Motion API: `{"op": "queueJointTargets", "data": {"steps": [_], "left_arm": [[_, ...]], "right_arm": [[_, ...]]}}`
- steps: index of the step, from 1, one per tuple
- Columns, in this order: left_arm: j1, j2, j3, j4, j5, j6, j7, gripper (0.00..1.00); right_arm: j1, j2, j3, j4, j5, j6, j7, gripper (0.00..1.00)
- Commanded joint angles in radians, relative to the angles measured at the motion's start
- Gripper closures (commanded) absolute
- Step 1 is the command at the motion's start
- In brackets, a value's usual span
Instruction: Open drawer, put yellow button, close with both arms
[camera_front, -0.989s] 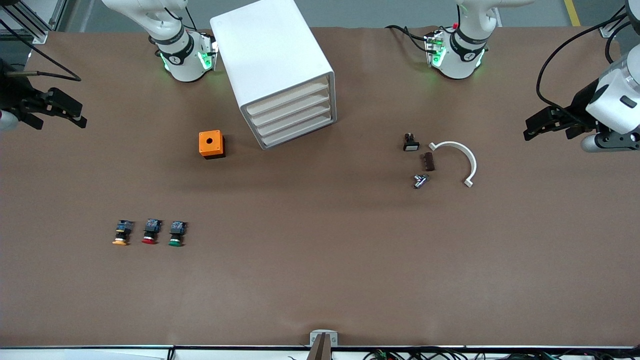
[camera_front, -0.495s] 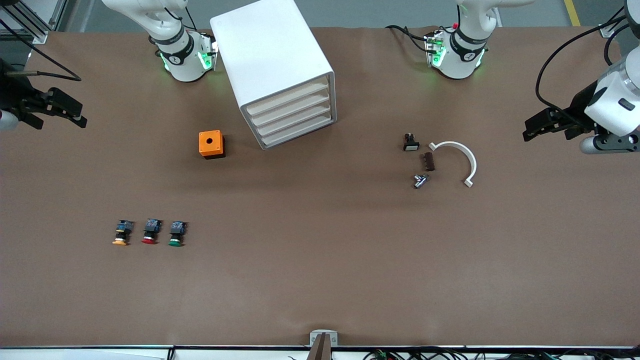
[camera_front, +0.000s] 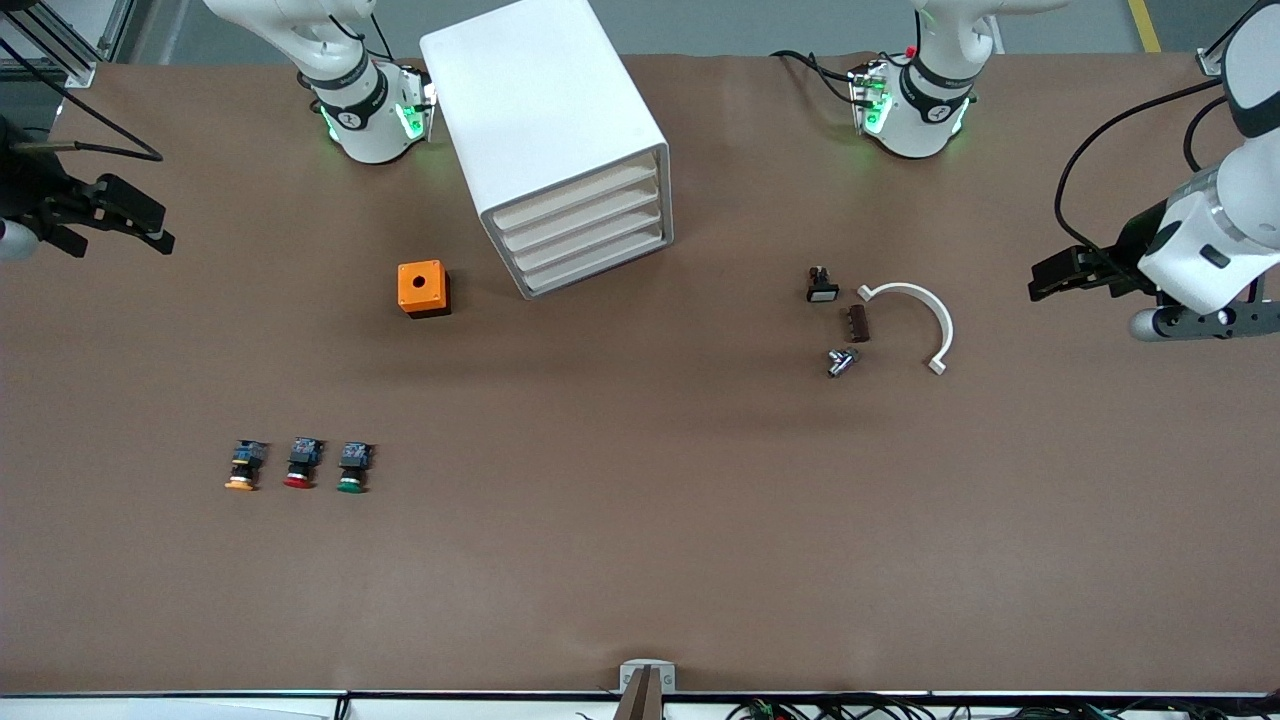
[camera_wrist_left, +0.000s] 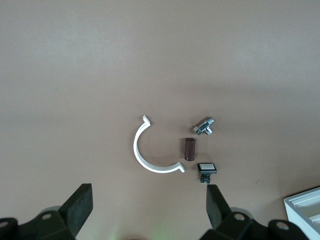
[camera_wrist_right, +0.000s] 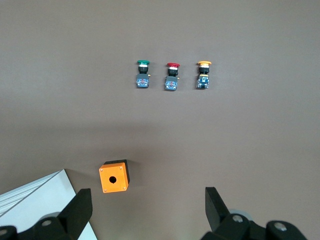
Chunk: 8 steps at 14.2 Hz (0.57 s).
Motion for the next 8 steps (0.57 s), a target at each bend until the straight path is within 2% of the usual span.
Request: {"op": "queueJointTargets", "data": {"steps": [1,5,8], "left_arm": [[-0.004,0.019,-0.015,0.013,0.009,-0.016,-0.015,0.00],[-0.047,0.042,-0.044,0.019,-0.033,-0.020,-0.078,0.00],[-0.093,0.056,-0.045,0.054,-0.069,-0.057,-0.172,0.00]], "right_arm": [[-0.012,-0.006,0.002,0.024,-0.009,-0.005,0.018,0.00],[-0.041,0.049,0.002,0.024,-0.009,-0.004,0.012,0.00],[-0.044,0.106,0.002,0.024,-0.001,0.065,0.002,0.00]]}}
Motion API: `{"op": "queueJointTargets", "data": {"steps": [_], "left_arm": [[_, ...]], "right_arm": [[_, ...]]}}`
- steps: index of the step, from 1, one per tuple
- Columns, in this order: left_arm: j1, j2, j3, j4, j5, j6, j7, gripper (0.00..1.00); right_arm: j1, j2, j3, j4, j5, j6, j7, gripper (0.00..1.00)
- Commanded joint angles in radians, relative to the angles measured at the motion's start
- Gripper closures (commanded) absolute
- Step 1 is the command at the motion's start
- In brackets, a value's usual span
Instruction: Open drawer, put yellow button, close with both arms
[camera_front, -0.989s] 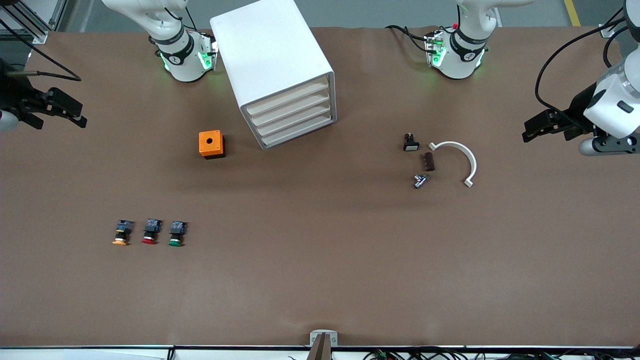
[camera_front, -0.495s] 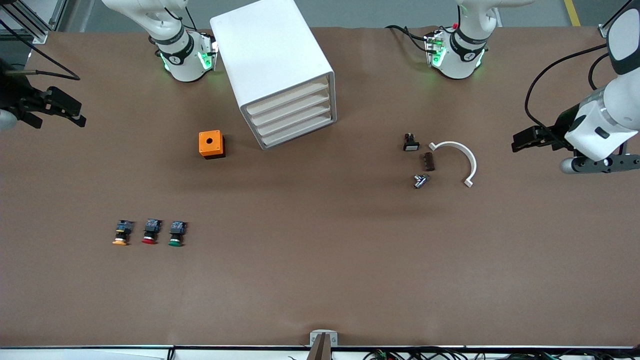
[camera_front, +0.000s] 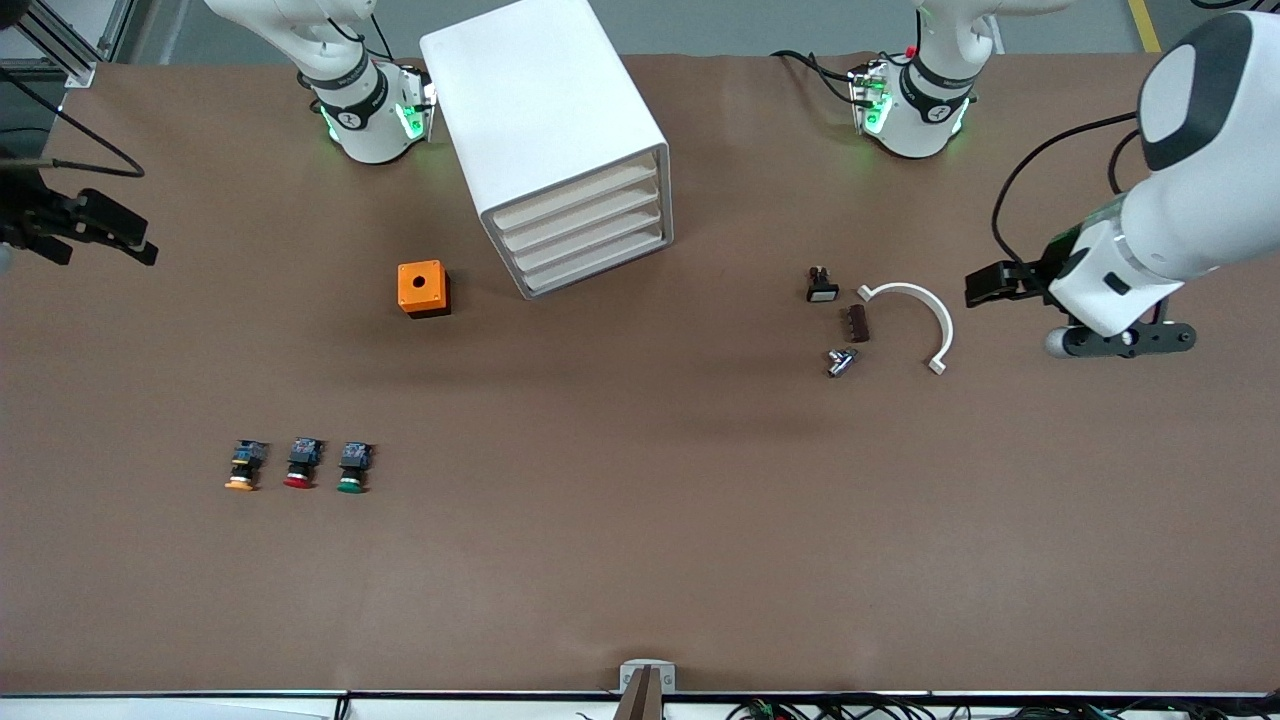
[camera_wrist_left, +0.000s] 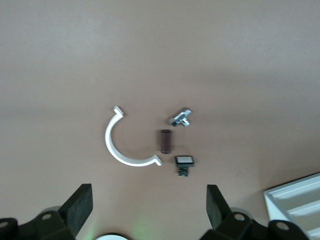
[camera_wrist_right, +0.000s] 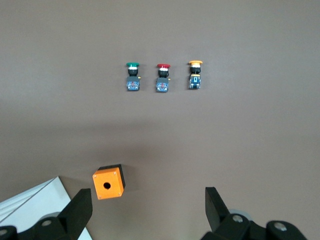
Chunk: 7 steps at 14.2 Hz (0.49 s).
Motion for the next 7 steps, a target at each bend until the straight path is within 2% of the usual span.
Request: {"op": "queueJointTargets", "data": {"steps": [1,2,4,7], "left_arm": [[-0.025,0.032,0.001,0.069,-0.064,-0.071,-0.058,0.00],[-0.035,0.048,0.000,0.089,-0.112,-0.095,-0.092,0.00],[-0.058,0.065,-0.002,0.111,-0.194,-0.108,-0.202,0.00],[-0.115,0.123,-0.002,0.133,-0.336,-0.108,-0.462,0.00]], "right_arm": [[-0.016,0.070,0.010,0.017,-0.002,0.043,-0.004,0.00],[-0.028,0.086,0.009,0.017,0.000,0.055,-0.007,0.00],[-0.045,0.203,0.007,0.017,-0.009,0.101,-0.010,0.00],[-0.103,0.313,0.009,0.006,-0.008,0.210,-0.026,0.00]]}}
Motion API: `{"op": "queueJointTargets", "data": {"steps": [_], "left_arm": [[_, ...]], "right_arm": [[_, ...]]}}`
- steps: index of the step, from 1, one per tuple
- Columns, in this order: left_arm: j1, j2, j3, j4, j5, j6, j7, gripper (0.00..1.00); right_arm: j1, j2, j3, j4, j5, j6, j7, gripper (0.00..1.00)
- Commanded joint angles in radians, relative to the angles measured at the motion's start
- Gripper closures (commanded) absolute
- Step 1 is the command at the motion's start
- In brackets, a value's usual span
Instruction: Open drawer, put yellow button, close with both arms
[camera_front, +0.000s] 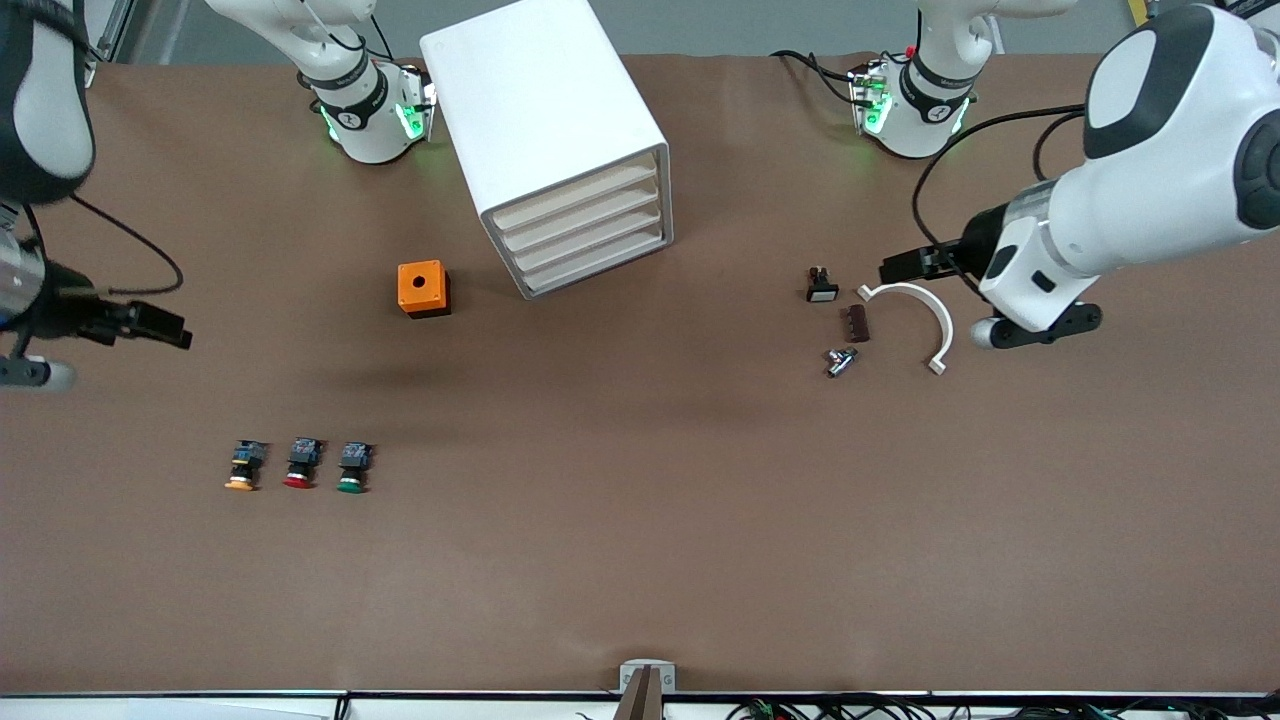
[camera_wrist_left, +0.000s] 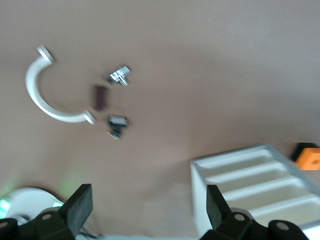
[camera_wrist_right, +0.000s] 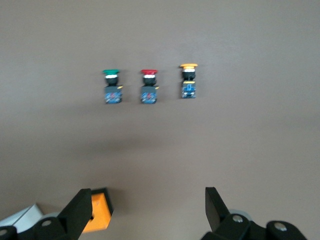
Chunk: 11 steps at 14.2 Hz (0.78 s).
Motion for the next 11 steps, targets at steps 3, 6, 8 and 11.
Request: {"op": "queueJointTargets", "data": {"steps": [3,6,8,11], "left_arm": [[-0.083,0.170,0.001,0.141,-0.232,-0.024,-0.437,0.00],[-0.149,0.287,-0.004,0.205,-0.315,-0.019,-0.703,0.00],[-0.170,0.374,-0.005,0.245,-0.400,-0.019,-0.890,0.00],[-0.212,0.476,-0.011,0.288,-0.477,-0.019,-1.123,0.00]], "right_arm": [[-0.069,0.153,0.012,-0.006,-0.009,0.163,-0.042,0.00],[-0.074,0.193,0.012,-0.078,-0.011,0.328,-0.042,0.00],[-0.077,0.211,0.012,-0.139,-0.012,0.451,-0.043,0.00],[-0.087,0.275,0.012,-0.185,-0.011,0.600,-0.063,0.00]]}}
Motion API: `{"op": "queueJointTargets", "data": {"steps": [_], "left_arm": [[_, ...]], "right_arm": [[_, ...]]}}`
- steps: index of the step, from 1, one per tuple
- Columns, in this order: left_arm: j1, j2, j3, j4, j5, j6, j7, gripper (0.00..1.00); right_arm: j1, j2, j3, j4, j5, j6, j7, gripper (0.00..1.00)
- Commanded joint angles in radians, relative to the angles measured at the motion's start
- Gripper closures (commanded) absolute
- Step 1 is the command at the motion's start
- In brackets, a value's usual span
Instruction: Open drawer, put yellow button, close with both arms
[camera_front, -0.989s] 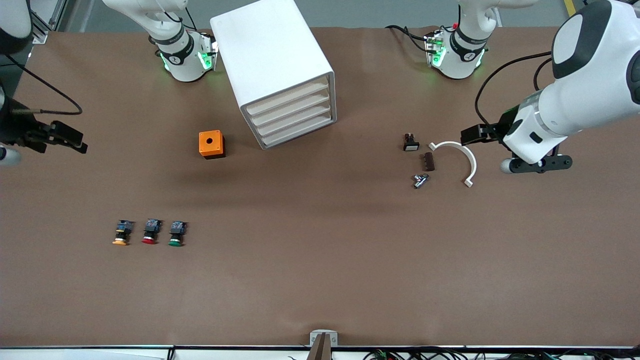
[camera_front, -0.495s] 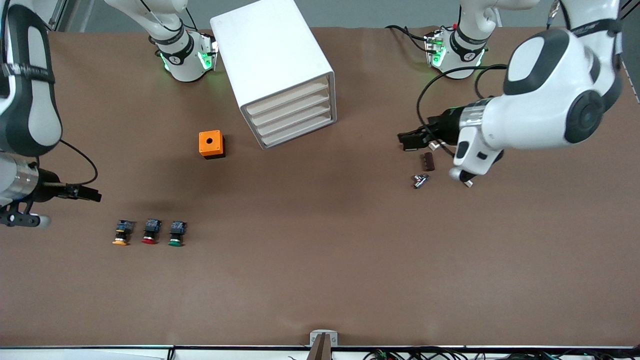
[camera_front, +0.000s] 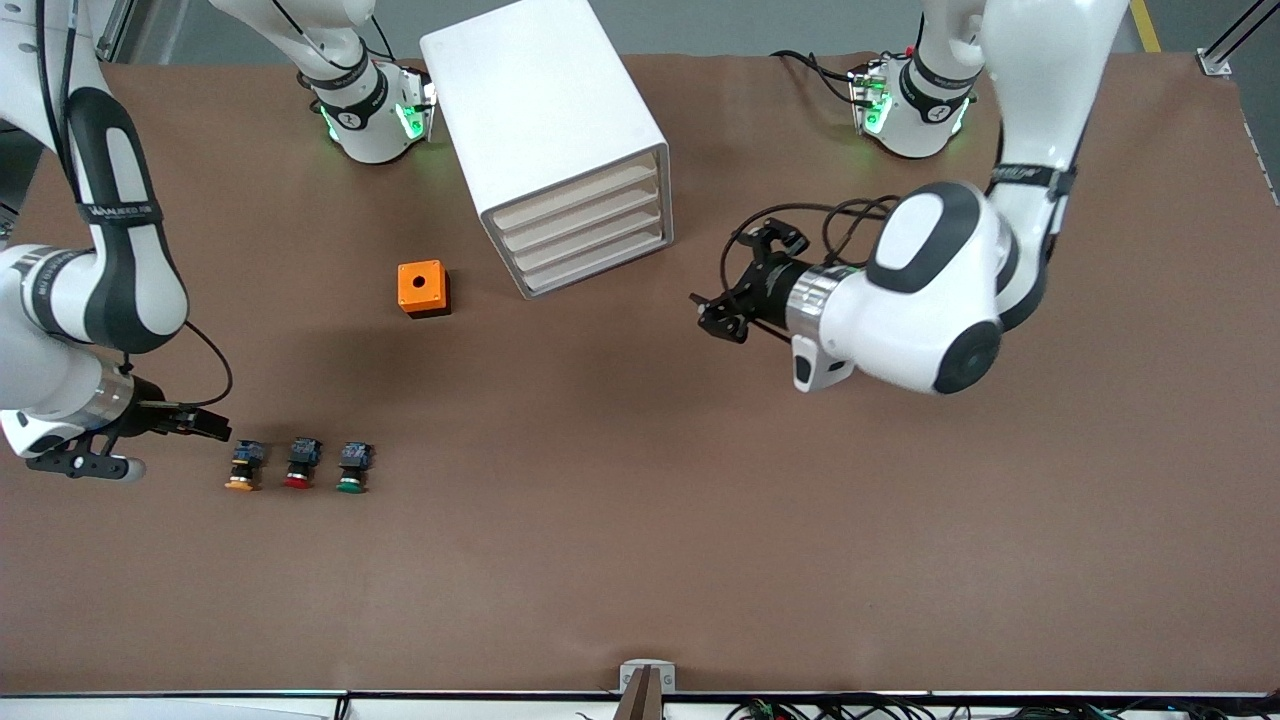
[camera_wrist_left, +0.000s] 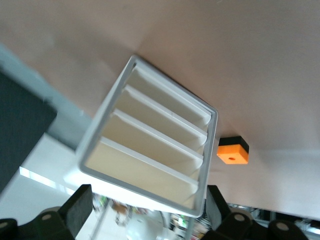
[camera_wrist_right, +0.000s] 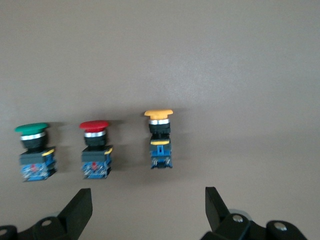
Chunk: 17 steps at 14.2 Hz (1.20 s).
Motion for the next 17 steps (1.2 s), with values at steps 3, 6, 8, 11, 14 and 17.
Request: {"op": "queueJointTargets", "data": {"steps": [3,6,8,11,14,17], "left_arm": [[-0.032,0.144,-0.004,0.076,-0.144,-0.023,-0.384,0.00],[-0.032,0.192,-0.033,0.076,-0.172,-0.027,-0.553,0.00],[-0.031,0.222,-0.059,0.072,-0.197,-0.029,-0.639,0.00],[-0.035,0.259,-0.069,0.066,-0.246,-0.069,-0.717,0.01],[-0.061,0.288,-0.074,0.053,-0.266,-0.084,-0.791,0.06],[-0.097,0.294,-0.077,0.040,-0.268,-0.095,-0.846,0.27]], "right_arm": [[-0.022,0.082,0.015,-0.024,-0.007,0.109,-0.021,0.00],[-0.022,0.129,0.016,-0.023,-0.006,0.145,-0.022,0.00],[-0.021,0.159,0.018,-0.015,-0.003,0.157,-0.022,0.00],[-0.021,0.192,0.021,-0.012,0.004,0.192,-0.021,0.00],[-0.016,0.214,0.021,0.014,0.005,0.191,-0.018,0.05],[-0.015,0.223,0.021,0.025,0.005,0.185,-0.019,0.25]]}}
